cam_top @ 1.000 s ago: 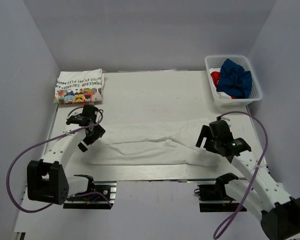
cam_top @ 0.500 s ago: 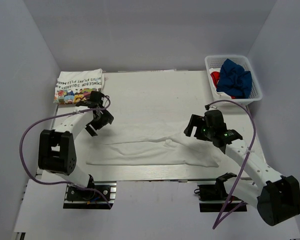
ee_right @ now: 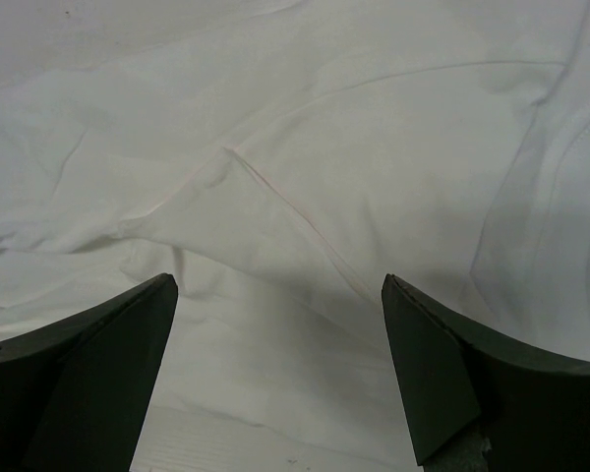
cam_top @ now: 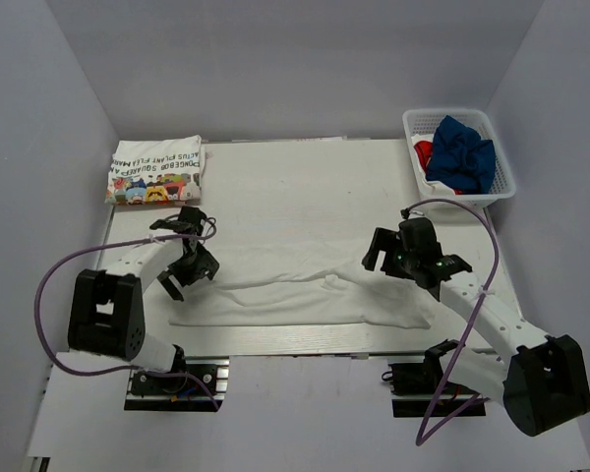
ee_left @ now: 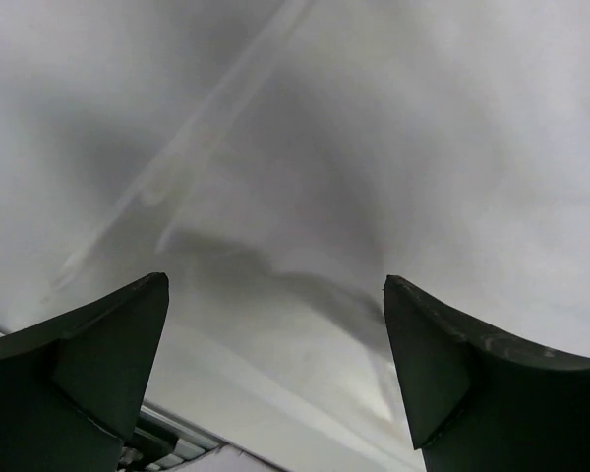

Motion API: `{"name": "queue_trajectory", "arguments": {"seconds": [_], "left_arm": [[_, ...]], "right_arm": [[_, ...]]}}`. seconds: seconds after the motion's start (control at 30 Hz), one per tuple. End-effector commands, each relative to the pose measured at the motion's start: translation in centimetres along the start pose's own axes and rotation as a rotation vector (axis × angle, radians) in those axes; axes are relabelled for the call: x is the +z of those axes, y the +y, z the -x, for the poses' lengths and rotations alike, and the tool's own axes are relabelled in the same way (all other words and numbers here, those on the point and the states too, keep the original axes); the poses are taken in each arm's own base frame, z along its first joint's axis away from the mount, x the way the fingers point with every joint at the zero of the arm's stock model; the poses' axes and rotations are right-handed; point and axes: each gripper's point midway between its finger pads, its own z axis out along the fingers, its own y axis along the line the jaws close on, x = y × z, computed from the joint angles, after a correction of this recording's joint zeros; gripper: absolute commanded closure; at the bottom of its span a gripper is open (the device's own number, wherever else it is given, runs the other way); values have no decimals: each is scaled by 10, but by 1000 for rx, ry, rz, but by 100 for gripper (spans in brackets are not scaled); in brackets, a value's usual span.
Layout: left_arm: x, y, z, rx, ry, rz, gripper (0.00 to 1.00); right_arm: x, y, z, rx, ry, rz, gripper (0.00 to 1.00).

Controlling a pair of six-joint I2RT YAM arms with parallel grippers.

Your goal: Fold and stack the t-shirts

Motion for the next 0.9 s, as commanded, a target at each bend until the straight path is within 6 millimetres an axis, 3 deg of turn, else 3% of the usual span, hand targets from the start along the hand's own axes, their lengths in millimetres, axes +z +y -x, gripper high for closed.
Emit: {"name": "queue_trajectory", "arguments": {"seconds": [0.0, 0.1, 0.17, 0.33, 0.43, 0.47, 0.5, 0.6, 0.67, 0.7, 0.77, 0.8, 0.87], "left_arm": [[-19, 31, 5, -44, -68, 71, 0], [-36, 24, 19, -76, -118, 24, 0], [-51, 6, 42, -67, -192, -48, 0], [-59, -21, 66, -29, -240, -98, 0], [-51, -51, 52, 36, -166, -223, 0], [-48, -54, 49, 50, -157, -245, 0], [-40, -56, 45, 62, -144, -254, 0], [-23, -51, 32, 98, -106, -213, 0], [-13, -47, 21, 126, -78, -173, 0], [0, -41, 12, 138, -43, -134, 0], [13, -38, 2, 144, -33, -85, 0], [26, -26, -2, 146, -22, -9, 0], [32, -16, -16, 168, 6, 71, 0]], "right_arm": [[-1, -7, 0, -15, -19, -28, 10], [-4, -2, 7, -33, -45, 0, 10], [-5, 6, 11, -52, -58, 35, 10], [8, 10, 11, -73, -29, 55, 10], [22, 14, 12, -59, 6, 51, 10], [30, 12, -2, -42, 77, 48, 10], [33, 13, -4, -35, 87, 52, 10], [51, 2, -17, 2, 159, -16, 10], [57, -4, -6, 11, 135, -76, 10], [67, -12, -17, 19, 185, -113, 10], [82, -9, -15, 26, 214, -107, 10], [86, -7, -15, 27, 223, -100, 10], [100, -1, -3, 35, 211, -81, 10]]}}
